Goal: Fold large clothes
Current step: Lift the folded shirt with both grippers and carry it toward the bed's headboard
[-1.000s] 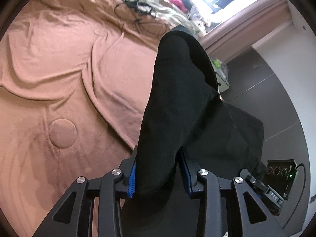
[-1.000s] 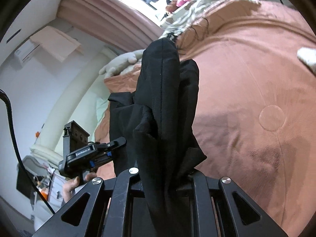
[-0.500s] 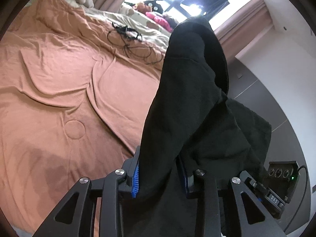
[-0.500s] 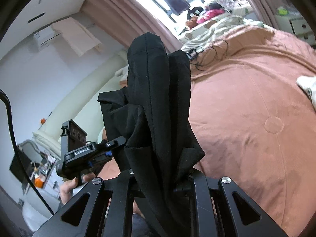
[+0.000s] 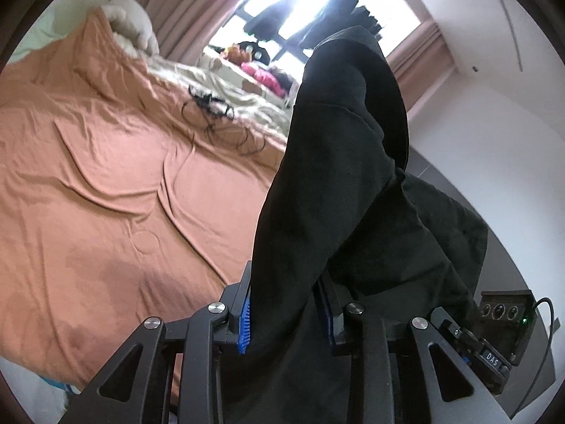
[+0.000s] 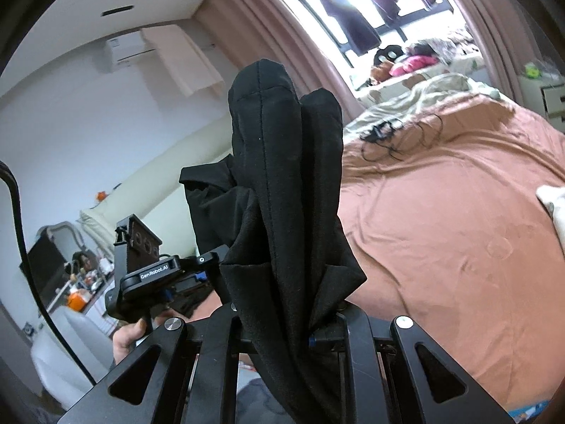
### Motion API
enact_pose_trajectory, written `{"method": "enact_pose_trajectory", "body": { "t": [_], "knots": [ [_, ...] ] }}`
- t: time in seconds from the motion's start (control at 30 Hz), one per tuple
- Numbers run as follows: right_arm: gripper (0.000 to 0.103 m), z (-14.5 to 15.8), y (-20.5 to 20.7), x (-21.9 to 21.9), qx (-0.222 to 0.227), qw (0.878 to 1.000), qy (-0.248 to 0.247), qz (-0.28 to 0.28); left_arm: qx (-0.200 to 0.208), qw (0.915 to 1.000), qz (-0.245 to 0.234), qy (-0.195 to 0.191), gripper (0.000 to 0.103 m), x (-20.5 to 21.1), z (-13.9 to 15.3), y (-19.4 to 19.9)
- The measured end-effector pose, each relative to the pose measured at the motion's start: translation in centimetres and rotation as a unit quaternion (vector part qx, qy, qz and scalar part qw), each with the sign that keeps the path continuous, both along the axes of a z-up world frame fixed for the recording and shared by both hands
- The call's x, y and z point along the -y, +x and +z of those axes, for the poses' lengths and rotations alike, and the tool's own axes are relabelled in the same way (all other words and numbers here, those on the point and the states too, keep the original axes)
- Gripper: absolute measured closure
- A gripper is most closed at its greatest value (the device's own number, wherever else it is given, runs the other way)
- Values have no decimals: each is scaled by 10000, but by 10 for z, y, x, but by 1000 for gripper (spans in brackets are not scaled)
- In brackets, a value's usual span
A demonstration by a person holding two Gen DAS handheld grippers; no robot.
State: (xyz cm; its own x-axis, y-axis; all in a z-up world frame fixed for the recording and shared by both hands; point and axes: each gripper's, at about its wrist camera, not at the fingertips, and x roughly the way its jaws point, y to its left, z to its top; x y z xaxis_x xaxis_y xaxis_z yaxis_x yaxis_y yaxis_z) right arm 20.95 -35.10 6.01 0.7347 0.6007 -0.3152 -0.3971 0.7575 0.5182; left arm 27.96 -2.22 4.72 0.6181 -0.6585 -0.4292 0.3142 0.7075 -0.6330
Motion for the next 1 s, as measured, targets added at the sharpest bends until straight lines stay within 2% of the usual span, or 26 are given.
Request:
{"method": "enact_pose_trajectory", "body": {
  "t": [0.33,1.0],
  "knots": [
    [88,32,-52,-64,408,9982,-120,416,490,9979,428,-54,72,-69,35,-69],
    [88,26,-88,-200,412,9874,-76,1526,636,9855,1565,-121,73,-228,39,-164]
  ]
}}
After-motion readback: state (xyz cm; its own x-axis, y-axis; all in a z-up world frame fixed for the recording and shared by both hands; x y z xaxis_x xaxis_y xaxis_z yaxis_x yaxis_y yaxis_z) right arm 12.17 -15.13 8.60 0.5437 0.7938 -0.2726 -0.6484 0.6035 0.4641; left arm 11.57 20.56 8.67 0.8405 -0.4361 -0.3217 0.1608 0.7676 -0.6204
